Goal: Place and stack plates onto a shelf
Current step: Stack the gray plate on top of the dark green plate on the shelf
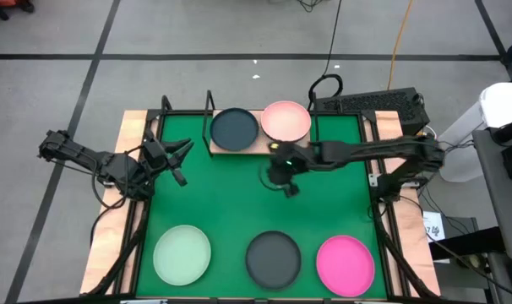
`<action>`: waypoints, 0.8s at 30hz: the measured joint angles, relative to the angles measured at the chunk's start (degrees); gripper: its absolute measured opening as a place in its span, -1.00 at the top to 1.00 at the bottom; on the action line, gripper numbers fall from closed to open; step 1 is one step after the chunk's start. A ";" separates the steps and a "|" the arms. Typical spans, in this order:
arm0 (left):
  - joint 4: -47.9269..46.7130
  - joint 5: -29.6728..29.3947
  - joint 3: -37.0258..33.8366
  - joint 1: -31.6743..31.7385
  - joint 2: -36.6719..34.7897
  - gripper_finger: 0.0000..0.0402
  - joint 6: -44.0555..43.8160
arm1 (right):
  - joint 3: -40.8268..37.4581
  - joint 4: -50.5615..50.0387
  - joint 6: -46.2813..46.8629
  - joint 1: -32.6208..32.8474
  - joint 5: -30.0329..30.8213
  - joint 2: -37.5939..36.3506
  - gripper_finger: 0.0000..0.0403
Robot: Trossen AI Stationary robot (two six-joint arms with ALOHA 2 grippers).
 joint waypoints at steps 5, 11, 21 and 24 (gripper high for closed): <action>0.01 0.39 0.00 0.00 0.69 0.67 -6.61 | -6.16 -10.24 7.71 4.29 -0.33 -10.08 0.72; 0.44 4.30 0.00 -0.07 3.58 0.67 -9.40 | -17.37 -13.72 18.63 10.90 -5.55 -21.17 0.64; 3.88 10.93 0.00 -0.04 14.37 0.67 -10.38 | -29.17 -13.07 37.68 24.71 -5.80 -26.49 0.20; 6.32 14.58 0.00 -0.04 18.39 0.67 -10.77 | -30.21 -12.79 39.40 26.50 -5.54 -26.12 0.14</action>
